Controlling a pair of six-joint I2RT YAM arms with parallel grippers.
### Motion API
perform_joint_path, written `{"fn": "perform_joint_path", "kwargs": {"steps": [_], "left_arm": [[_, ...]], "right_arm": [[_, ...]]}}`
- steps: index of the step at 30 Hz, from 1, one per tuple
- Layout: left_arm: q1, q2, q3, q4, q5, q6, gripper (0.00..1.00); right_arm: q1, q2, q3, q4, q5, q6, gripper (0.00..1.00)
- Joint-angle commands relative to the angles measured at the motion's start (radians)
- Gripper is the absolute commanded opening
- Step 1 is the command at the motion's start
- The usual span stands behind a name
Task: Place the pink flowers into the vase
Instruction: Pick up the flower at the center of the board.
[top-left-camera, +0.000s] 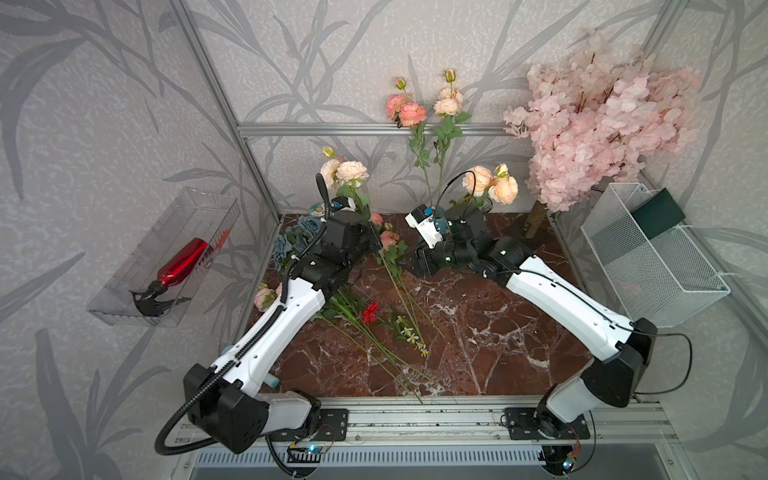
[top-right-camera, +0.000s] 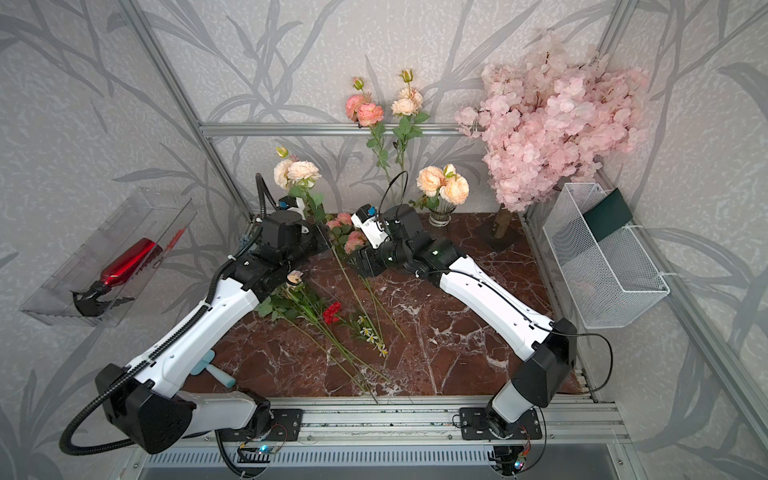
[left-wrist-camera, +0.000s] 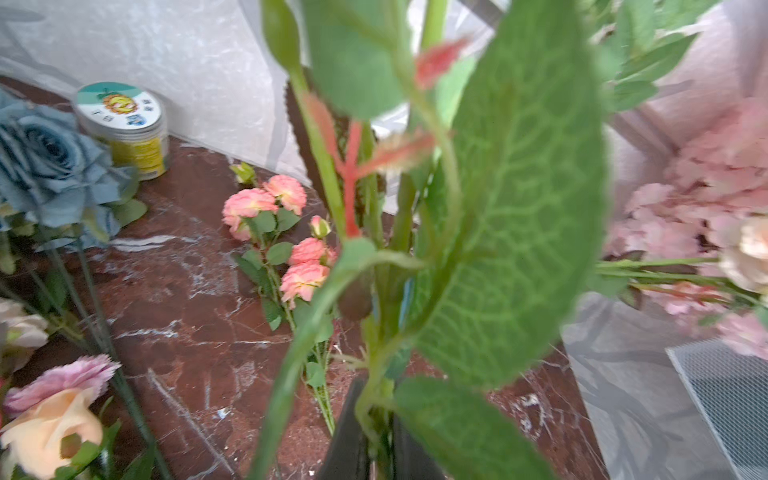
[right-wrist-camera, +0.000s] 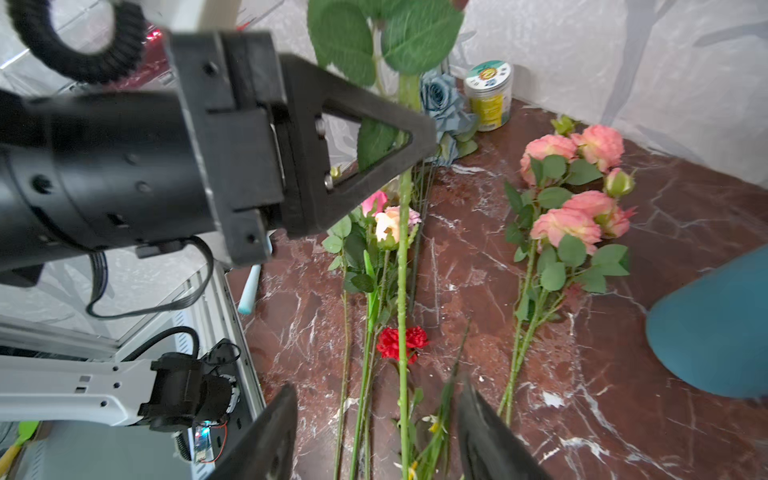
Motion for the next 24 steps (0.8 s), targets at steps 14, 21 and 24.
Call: {"fn": "perform_joint_path", "kwargs": {"steps": [14,21,24], "left_arm": [[0.087,-0.068,0.041,0.042,0.486,-0.062,0.00],[0.111,-0.072,0.025,0.107,0.571,-0.131,0.00],[0.115,-0.068,0.021,0.127,0.600,-0.151,0.00]], "right_arm": [[0.008,0.060,0.167,-0.083,0.013,-0.085,0.55],[0.010,0.089,0.184,-0.090,0.006,-0.078,0.48],[0.010,0.096,0.185,-0.085,0.003,-0.078,0.44]]}}
